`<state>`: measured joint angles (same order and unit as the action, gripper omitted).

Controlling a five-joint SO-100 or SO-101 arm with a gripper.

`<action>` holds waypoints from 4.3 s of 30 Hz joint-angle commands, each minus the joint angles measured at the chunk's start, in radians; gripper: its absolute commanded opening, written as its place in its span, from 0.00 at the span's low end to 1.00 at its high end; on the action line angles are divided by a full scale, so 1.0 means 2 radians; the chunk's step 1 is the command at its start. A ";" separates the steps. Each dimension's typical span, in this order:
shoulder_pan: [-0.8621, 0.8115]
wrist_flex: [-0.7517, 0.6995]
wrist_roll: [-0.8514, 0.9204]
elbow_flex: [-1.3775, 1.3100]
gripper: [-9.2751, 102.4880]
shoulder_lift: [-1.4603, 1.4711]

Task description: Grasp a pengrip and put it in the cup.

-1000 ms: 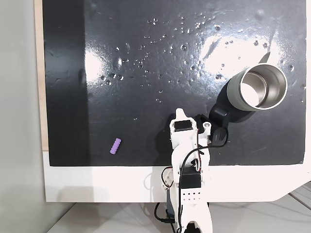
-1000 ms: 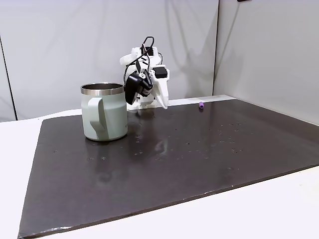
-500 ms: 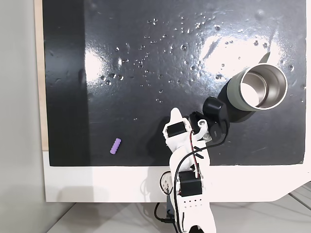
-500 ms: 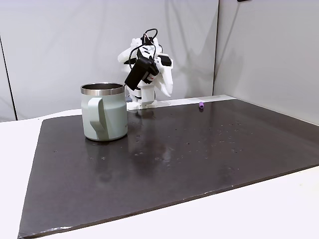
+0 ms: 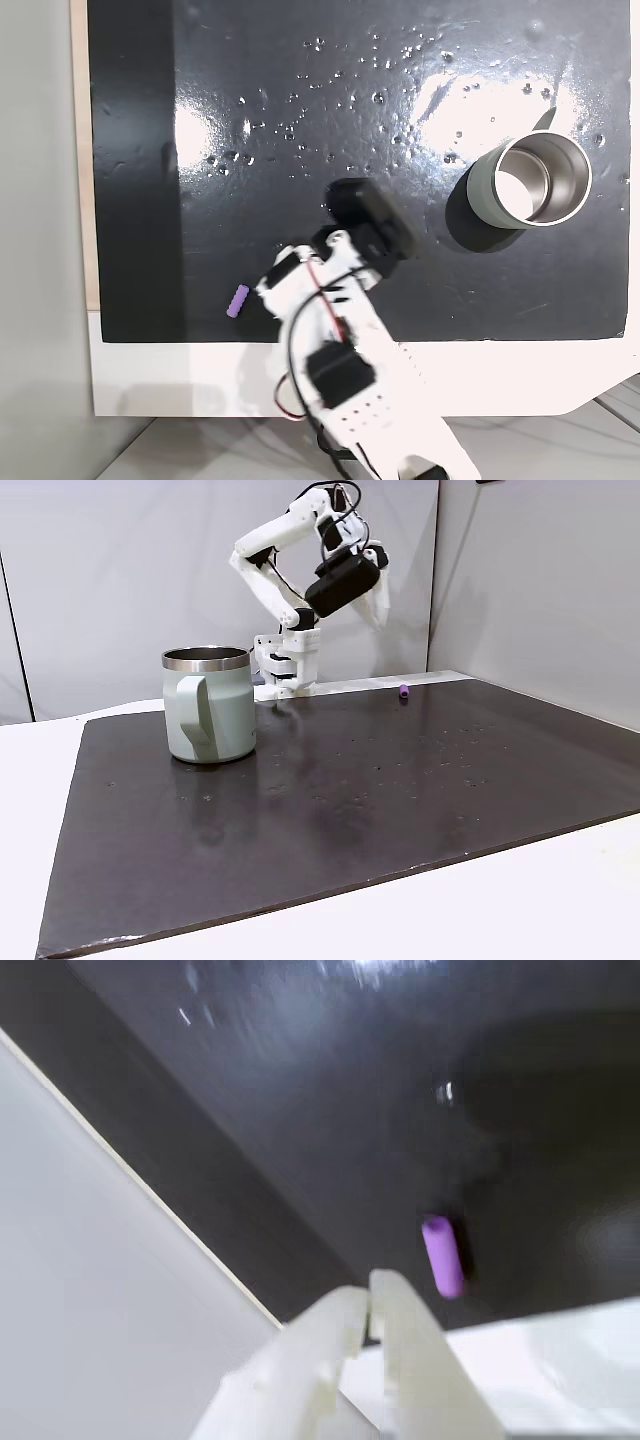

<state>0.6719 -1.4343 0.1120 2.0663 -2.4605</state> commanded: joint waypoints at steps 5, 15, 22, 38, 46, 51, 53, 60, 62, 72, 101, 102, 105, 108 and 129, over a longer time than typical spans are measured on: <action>0.101 -0.021 -0.022 -0.074 0.16 0.122; 0.112 -0.017 -0.004 -0.064 0.26 0.207; 0.137 0.041 0.012 -0.042 0.28 0.255; 0.206 0.114 0.039 -0.002 0.29 0.349; 0.219 0.159 0.045 0.002 0.29 0.398; 0.243 0.170 0.052 0.010 0.28 0.409; 0.254 0.172 0.054 0.012 0.28 0.409; 0.275 0.174 0.062 0.023 0.21 0.409; 0.275 0.177 0.064 0.028 0.18 0.409; 0.270 0.183 0.064 0.035 0.08 0.402; -0.373 -0.115 0.394 -0.238 0.08 0.160; -0.399 -0.115 0.414 -0.246 0.08 0.160; -0.476 -0.097 0.474 -0.260 0.08 0.159; -0.544 -0.051 0.528 -0.261 0.08 0.157; -0.617 0.100 0.551 -0.301 0.26 0.245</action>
<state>-0.5614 -1.2701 1.2287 1.5140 -1.9650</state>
